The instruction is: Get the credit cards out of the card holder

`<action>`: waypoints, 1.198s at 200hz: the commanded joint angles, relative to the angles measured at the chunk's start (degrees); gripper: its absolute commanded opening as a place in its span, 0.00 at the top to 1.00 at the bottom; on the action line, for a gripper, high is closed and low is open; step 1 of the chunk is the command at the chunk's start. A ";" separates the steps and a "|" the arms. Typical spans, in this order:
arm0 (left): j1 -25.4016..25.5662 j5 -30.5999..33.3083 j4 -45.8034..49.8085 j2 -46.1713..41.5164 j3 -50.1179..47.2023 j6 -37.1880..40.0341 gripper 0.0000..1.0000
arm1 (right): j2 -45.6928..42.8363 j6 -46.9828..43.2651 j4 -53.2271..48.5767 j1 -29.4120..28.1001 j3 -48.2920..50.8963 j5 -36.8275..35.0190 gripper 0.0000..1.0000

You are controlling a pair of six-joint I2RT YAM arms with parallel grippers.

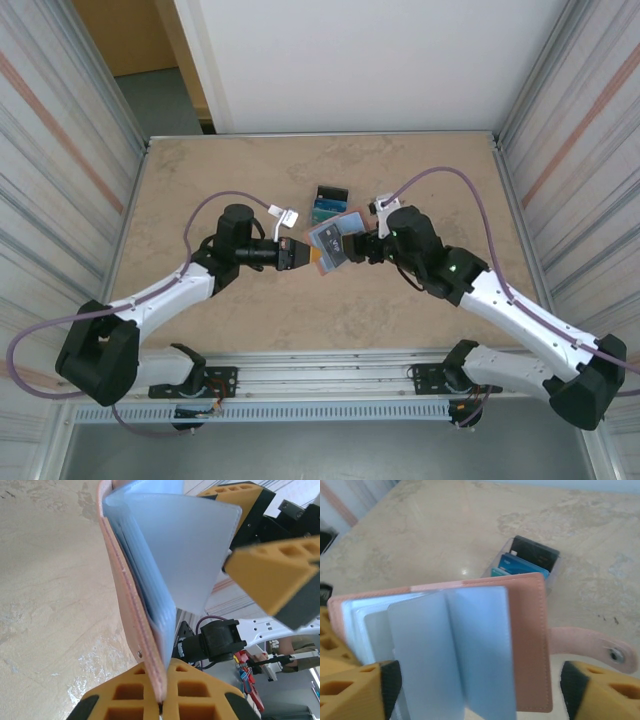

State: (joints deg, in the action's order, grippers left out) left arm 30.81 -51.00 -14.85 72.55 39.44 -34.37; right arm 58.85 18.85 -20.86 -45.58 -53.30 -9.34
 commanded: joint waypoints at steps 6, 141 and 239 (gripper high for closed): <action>-0.40 -1.07 -1.67 -0.61 2.00 0.09 1.00 | 0.92 0.22 -1.88 -0.76 -2.34 -1.92 0.01; -1.54 -0.15 -0.18 -2.65 1.18 0.45 1.00 | -6.08 1.61 2.25 -0.22 5.27 2.41 0.01; -1.64 -0.50 -0.88 -1.94 1.14 0.05 1.00 | 2.64 -2.91 -0.15 -9.52 -1.70 -0.28 0.31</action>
State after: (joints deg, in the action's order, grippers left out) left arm 29.58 -50.98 -14.61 71.20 39.44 -34.39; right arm 57.93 18.24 -20.10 -54.74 -52.36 -10.63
